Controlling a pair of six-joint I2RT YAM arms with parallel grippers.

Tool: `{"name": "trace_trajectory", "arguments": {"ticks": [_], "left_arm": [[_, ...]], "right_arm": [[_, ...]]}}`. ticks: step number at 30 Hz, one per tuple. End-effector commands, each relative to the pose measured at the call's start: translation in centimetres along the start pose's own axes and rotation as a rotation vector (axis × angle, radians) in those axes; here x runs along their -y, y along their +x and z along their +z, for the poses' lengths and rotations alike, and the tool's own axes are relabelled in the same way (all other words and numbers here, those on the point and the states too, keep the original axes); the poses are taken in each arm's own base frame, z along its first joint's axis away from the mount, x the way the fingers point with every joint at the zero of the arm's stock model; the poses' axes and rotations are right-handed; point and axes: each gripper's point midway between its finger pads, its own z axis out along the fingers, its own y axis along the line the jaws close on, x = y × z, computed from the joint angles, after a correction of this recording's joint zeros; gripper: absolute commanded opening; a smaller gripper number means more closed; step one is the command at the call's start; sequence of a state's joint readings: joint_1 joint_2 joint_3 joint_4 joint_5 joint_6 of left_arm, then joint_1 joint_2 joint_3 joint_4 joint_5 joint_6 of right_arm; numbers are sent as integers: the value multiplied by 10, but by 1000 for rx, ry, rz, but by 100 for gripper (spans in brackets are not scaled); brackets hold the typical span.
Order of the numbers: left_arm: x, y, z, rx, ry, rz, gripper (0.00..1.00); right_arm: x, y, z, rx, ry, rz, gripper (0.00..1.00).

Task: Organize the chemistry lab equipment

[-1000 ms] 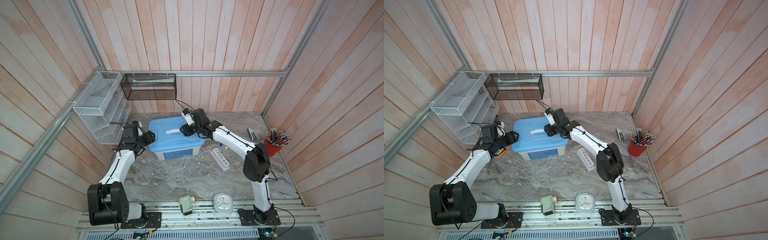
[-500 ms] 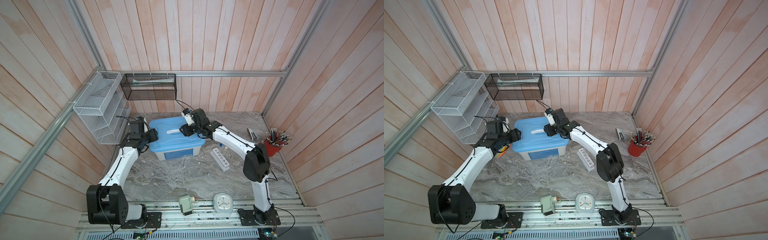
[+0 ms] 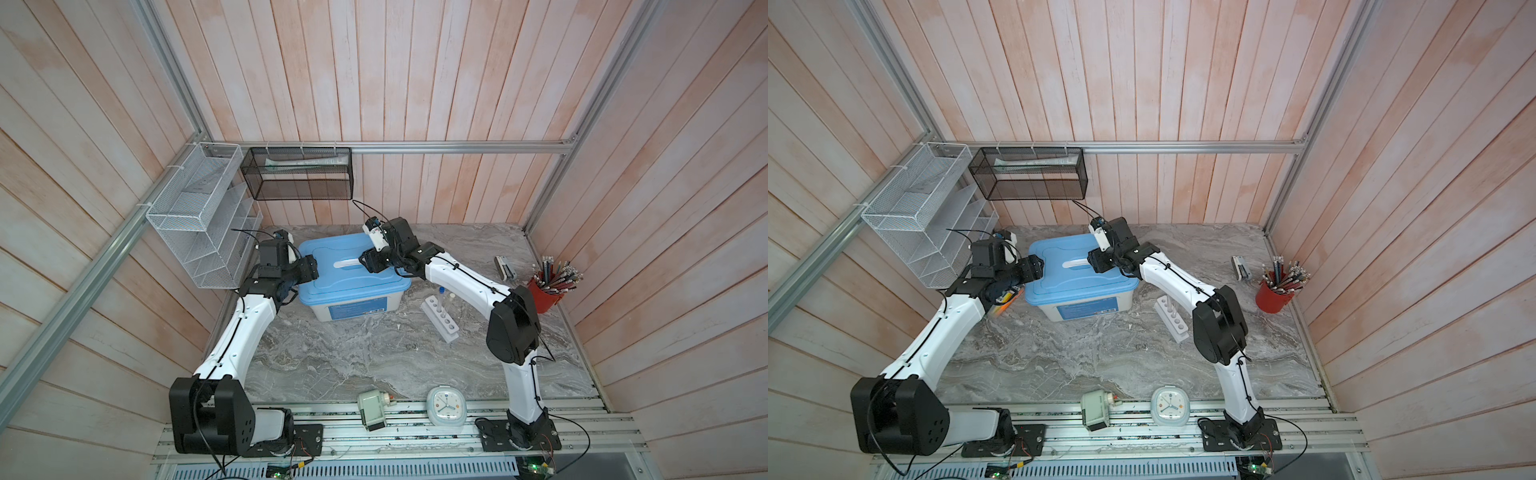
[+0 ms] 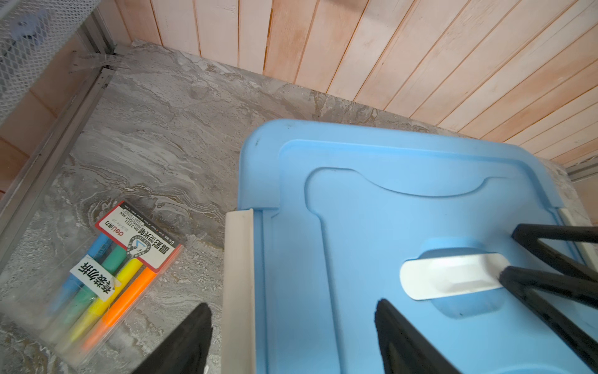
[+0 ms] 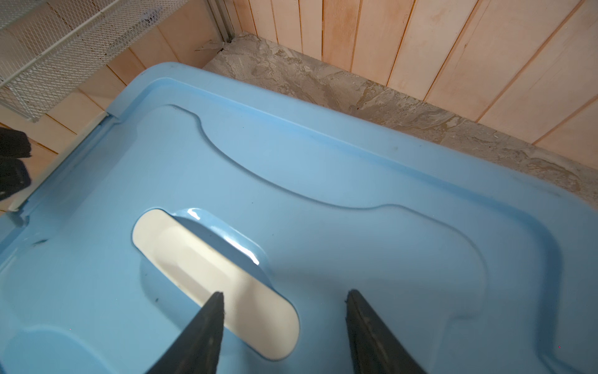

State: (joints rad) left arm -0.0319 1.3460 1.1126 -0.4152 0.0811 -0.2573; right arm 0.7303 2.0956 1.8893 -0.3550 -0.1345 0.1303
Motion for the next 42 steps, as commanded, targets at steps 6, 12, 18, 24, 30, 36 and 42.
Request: {"name": "trace_trajectory", "arguments": {"ticks": [6, 12, 18, 24, 30, 36, 42], "left_arm": [[-13, -2, -3, 13, 23, -41, 81], [-15, 6, 8, -12, 23, -40, 76], [-18, 12, 16, -31, 28, -42, 71], [-27, 12, 18, -33, 0, -38, 68], [-29, 19, 24, -53, 6, -47, 64], [-28, 21, 26, -67, 15, -44, 62], [-27, 21, 27, -70, 21, -44, 60]], "right_arm": [[1, 59, 13, -183, -5, 47, 61], [1, 59, 13, -182, -6, 43, 61], [2, 60, 13, -186, -6, 44, 61], [2, 59, 13, -184, -4, 40, 61], [2, 60, 15, -186, -2, 43, 61], [3, 60, 15, -184, 1, 44, 61], [3, 60, 14, -181, 3, 45, 61]]}}
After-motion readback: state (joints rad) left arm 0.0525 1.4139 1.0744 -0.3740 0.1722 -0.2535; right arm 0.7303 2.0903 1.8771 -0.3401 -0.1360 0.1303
